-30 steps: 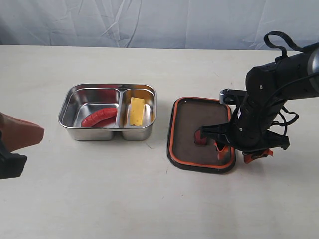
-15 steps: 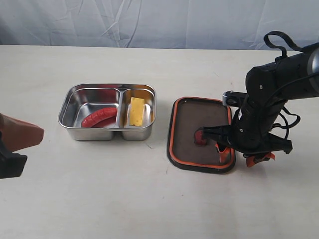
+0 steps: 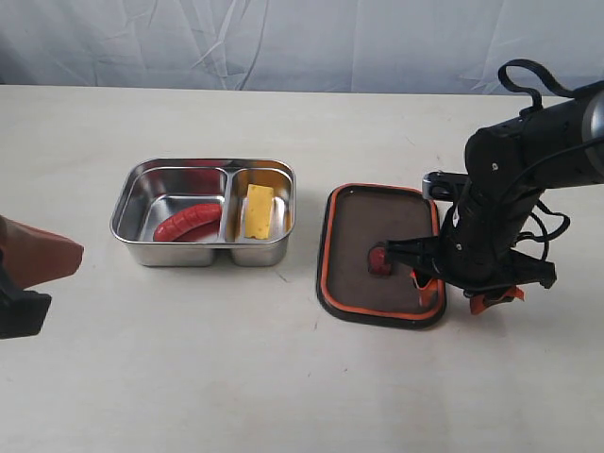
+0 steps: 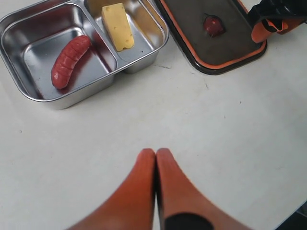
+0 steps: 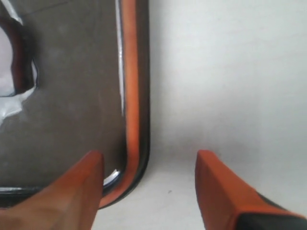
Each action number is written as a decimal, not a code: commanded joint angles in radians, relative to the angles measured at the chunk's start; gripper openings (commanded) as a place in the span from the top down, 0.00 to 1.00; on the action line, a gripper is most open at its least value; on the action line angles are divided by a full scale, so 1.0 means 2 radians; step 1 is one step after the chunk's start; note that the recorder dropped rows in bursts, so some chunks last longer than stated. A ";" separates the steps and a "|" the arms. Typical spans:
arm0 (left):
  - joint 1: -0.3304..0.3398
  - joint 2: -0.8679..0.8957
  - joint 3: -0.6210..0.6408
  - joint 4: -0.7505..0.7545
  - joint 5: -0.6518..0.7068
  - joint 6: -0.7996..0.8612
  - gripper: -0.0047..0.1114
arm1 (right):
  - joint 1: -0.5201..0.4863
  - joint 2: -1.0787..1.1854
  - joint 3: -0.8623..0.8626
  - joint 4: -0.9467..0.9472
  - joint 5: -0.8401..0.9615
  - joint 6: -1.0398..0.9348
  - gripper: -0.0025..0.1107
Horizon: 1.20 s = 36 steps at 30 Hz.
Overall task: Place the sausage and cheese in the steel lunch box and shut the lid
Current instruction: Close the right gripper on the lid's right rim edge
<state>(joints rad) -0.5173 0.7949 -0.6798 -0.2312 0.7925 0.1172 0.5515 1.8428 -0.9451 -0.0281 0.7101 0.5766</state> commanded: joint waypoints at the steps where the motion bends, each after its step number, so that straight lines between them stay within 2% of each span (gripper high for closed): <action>1: -0.001 -0.005 0.001 -0.003 0.000 -0.004 0.96 | -0.003 -0.001 0.001 -0.011 -0.004 0.001 0.49; 10: -0.001 -0.005 0.001 -0.011 0.001 -0.004 0.96 | -0.003 -0.001 0.001 -0.040 0.000 0.015 0.49; 36: -0.001 -0.005 0.001 -0.013 0.000 -0.004 0.96 | -0.003 0.017 -0.014 -0.036 -0.017 0.015 0.49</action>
<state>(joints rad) -0.5173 0.7949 -0.6798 -0.2540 0.7962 0.1137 0.5515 1.8739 -0.9689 -0.0996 0.6689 0.6060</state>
